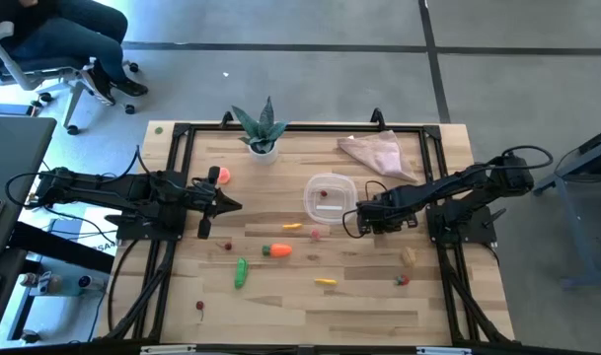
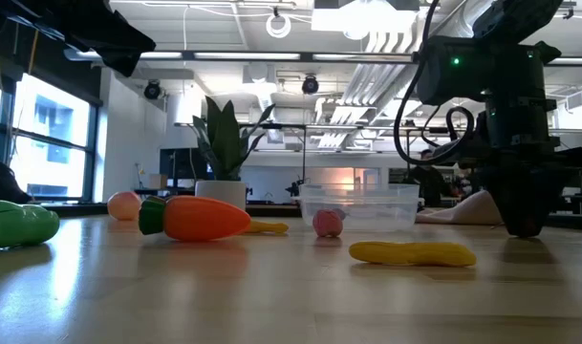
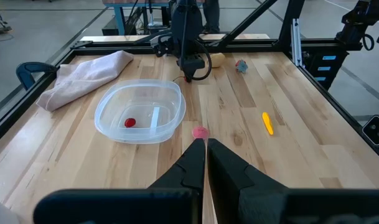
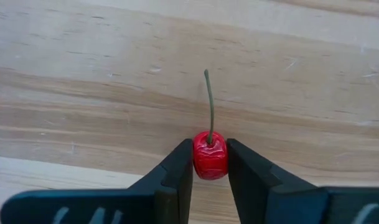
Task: Pick and placing Produce into tupperware
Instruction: Put the red cherry into the transparent bin
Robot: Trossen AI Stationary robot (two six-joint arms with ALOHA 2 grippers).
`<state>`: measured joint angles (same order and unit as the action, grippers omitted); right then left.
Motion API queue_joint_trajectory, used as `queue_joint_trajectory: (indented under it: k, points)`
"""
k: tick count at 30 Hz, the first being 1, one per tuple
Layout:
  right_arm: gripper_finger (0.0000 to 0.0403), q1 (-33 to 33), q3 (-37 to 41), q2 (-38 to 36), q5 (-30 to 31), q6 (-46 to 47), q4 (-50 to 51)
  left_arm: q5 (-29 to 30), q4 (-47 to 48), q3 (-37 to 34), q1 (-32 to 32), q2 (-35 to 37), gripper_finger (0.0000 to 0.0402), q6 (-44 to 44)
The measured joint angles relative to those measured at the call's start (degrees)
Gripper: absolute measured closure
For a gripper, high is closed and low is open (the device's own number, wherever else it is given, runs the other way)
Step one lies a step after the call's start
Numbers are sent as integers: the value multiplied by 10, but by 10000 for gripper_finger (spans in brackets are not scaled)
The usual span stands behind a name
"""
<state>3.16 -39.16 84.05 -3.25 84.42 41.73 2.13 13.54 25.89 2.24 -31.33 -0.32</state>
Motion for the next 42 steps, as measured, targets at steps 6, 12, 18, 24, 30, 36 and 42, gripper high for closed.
queue_joint_trajectory:
  k: [6, 12, 18, 24, 30, 36, 42]
  points:
    - [325, 0, 0, 0, 0, 0, -1, 0, 0, 0, 0, 0, 394, 0]
    - [325, 0, -3, -1, -1, -26, -19, 0, 0, 0, 0, 0, 394, 0]
    - [325, 0, -53, -1, -1, -64, -1, 0, 0, 0, 0, 0, 394, 0]
    - [325, 1, -146, -1, 45, -130, 53, 0, 0, 0, 0, 0, 394, 0]
    - [325, 1, -253, -1, 127, -270, 70, 0, 0, 0, 0, 0, 394, 0]
    - [325, -15, -309, -2, 168, -358, 67, 0, 0, 0, 0, 0, 394, 0]
    - [325, -67, -296, 27, 148, -438, 63, 0, 0, 0, 0, 0, 394, 0]
